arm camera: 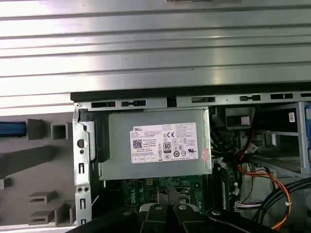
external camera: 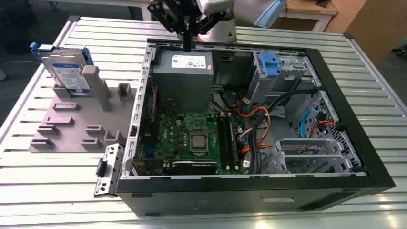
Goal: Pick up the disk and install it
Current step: 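Reach for the disk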
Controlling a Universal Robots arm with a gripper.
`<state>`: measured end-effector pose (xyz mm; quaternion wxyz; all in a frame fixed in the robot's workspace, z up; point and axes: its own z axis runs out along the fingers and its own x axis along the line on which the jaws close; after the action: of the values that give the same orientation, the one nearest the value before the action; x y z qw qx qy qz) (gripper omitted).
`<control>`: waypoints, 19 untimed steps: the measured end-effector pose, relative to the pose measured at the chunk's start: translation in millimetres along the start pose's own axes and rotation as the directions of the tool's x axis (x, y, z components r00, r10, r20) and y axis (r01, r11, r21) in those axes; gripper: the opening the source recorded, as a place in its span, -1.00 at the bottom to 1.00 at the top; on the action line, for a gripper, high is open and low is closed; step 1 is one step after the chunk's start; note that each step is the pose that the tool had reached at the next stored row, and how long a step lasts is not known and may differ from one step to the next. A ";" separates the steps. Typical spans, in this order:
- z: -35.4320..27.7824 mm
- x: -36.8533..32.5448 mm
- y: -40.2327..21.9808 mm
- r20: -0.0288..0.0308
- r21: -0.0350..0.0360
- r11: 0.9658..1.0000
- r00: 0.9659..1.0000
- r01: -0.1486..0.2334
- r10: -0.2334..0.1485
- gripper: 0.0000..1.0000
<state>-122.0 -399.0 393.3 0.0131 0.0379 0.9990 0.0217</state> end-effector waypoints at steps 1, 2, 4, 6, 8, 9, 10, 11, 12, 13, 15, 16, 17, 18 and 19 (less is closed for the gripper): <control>0.0 0.0 0.0 0.000 0.000 1.000 1.000 0.000 0.000 -0.79; 0.0 0.0 0.0 0.000 0.000 1.000 1.000 0.000 0.000 -0.79; 0.0 0.0 0.0 0.000 0.000 1.000 1.000 0.000 0.000 -0.79; 0.0 0.0 0.0 0.000 0.000 1.000 1.000 0.000 0.000 -0.79; 0.0 0.0 0.0 0.000 0.000 1.000 1.000 0.000 0.000 -0.79; 0.0 0.0 0.0 0.000 0.000 1.000 1.000 0.000 0.000 -0.79; 0.0 0.0 0.0 0.000 0.000 1.000 1.000 0.000 0.000 -0.79; 0.0 0.1 0.0 0.000 0.000 1.000 1.000 0.000 0.000 -0.79; 0.0 0.6 0.0 0.000 0.000 1.000 1.000 0.000 0.000 -0.79; 0.0 1.3 -0.1 0.000 0.000 1.000 1.000 0.000 0.000 -0.79; -0.1 4.0 -0.3 0.000 0.000 1.000 1.000 0.000 0.000 -0.79; -0.2 5.3 -0.4 0.000 0.000 1.000 1.000 0.000 0.000 -0.79; -0.1 6.0 -0.4 0.000 0.000 1.000 1.000 0.000 0.000 -0.79; -0.1 6.2 -0.4 0.000 0.000 1.000 1.000 0.000 0.000 -0.79; -0.1 6.2 -0.4 0.000 0.000 1.000 1.000 0.000 0.000 -0.79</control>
<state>-128.2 -398.9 393.3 0.0131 0.0378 0.9990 0.0217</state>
